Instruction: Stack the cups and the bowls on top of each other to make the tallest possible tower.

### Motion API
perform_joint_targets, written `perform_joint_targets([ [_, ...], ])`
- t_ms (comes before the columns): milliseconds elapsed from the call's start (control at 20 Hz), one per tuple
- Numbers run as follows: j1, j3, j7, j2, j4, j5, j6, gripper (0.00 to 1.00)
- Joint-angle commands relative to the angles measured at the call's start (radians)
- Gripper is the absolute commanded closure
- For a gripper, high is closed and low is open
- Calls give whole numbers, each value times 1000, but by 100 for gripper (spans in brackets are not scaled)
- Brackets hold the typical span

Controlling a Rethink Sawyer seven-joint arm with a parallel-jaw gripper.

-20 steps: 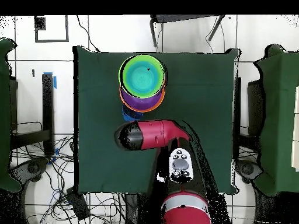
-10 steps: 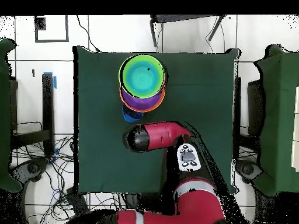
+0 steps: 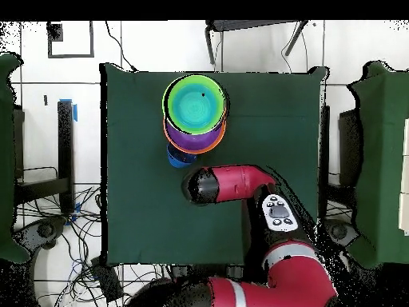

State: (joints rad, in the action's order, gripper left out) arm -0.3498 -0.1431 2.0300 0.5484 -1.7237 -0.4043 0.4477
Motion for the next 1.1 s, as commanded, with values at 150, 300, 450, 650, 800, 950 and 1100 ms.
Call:
perform_joint_targets([
  [150, -73, -168, -232, -55, 108, -113, 43, 0],
  [300, -85, -176, -224, -84, 140, -134, 32, 0],
  [450, -100, -180, -222, -100, 163, -160, 24, 0],
  [650, -124, -196, -237, -131, 196, -186, 24, 0],
  [800, -135, -206, -242, -143, 209, -203, 27, 0],
  [950, -148, -216, -244, -156, 220, -220, 31, 0],
  [1100, -164, -227, -253, -164, 232, -237, 41, 0],
])
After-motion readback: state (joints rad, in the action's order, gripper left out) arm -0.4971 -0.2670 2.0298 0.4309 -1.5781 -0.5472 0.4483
